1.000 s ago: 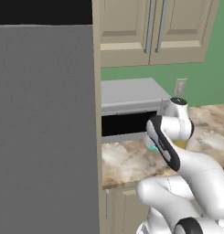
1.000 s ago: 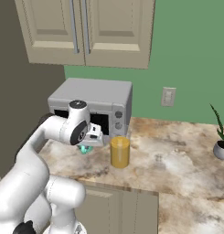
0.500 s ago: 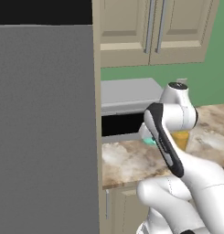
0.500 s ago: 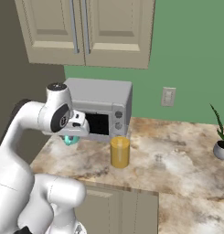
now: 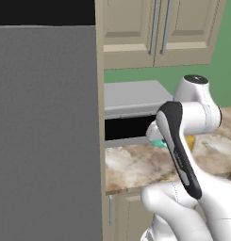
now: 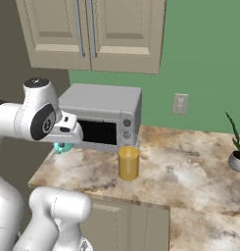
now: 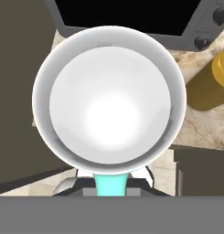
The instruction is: Pick the mug from the counter and place it inside the microwave. Then close the microwave.
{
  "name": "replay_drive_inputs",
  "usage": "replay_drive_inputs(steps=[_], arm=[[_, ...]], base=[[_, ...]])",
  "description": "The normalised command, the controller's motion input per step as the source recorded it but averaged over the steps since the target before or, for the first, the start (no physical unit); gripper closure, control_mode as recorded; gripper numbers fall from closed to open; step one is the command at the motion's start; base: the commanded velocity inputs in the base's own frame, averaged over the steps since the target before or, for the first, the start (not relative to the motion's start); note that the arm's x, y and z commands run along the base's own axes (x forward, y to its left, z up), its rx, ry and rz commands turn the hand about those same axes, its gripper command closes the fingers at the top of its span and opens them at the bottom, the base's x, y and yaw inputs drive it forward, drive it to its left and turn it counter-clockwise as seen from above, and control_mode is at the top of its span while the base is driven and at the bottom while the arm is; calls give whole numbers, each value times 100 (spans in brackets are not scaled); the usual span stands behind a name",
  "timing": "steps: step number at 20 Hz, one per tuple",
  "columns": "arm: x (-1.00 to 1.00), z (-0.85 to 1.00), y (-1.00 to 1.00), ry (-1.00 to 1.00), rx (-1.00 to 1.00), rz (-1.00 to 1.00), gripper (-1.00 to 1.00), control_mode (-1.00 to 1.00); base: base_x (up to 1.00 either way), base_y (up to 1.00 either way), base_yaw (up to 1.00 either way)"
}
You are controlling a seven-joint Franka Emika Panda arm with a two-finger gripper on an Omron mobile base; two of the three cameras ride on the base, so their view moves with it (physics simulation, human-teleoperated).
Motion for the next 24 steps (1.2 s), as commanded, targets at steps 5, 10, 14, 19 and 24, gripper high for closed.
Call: replay_drive_inputs(steps=[5, 10, 14, 19, 24], arm=[[-55, 30, 0, -4, 0, -3, 100, -100], [-22, 7, 1, -4, 0, 0, 100, -100], [0, 0, 0, 0, 0, 0, 100, -100], [0, 0, 0, 0, 0, 0, 100, 100], [0, 0, 0, 0, 0, 0, 100, 100]], base=[[0, 0, 0], [0, 0, 0], [0, 0, 0], [-35, 0, 0], [-95, 2, -4]])
